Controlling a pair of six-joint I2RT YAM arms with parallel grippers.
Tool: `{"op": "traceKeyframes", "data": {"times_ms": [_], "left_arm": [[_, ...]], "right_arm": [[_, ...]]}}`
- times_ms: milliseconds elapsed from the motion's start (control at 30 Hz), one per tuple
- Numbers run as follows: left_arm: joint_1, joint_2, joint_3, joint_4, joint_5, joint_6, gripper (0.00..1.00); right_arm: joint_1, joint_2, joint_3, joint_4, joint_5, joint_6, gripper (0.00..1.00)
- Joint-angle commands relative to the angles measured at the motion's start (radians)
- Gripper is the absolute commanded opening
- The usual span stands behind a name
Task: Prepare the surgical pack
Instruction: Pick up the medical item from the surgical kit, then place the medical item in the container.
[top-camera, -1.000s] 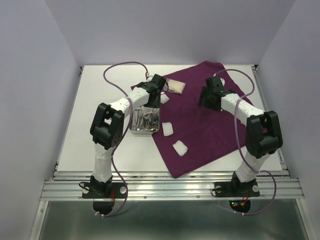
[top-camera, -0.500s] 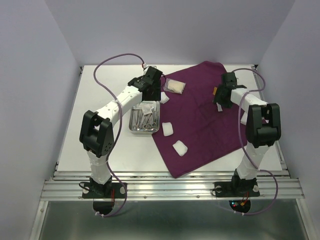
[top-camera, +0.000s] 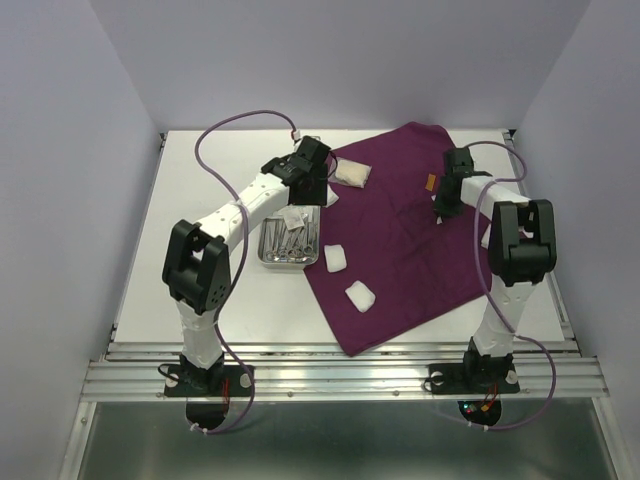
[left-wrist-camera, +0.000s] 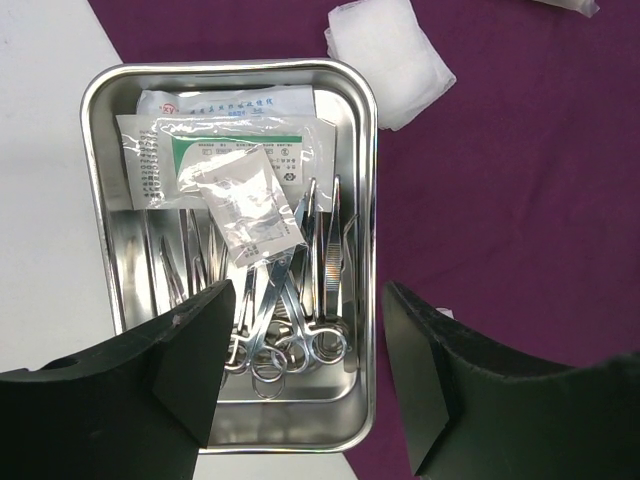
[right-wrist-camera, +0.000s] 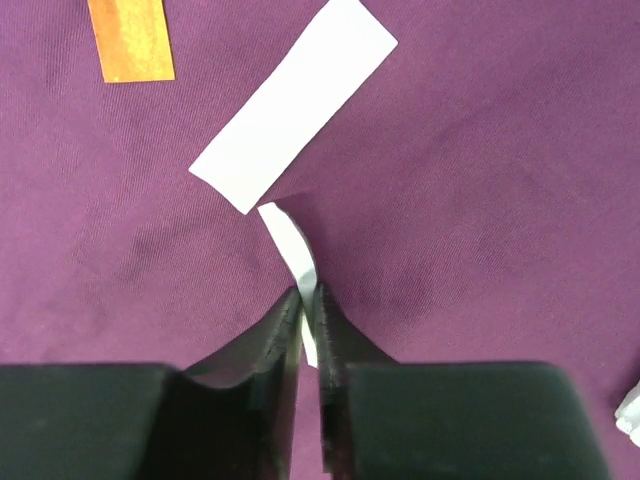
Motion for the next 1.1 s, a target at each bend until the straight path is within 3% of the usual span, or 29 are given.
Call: {"op": "traceKeyframes", "data": {"times_ms": [0,467,733,1067], "left_arm": [[-0.009,0.002,0.050,-0.005,0.001,-0.006,0.71],[-0.013,0.008,0.071,-0.024,-0.020,-0.015,0.71],[-0.013,0.004,0.068,-0.027,-0.032,-0.037,0.70],[0.014,-0.029,0.050,-0.065,-0.074,-0.066,0.68]], "right_arm": [[-0.007,-0.076,0.001,0.028,0.023,-0.005,0.10],[0.018,-0.241,-0.066,0.033,-0.101,0.048,0.04],[0.221,-0.258,-0.073,0.054,-0.176,0.119,0.04],[0.442,-0.114,0.078,0.094,-0.271,0.190,0.04]]}}
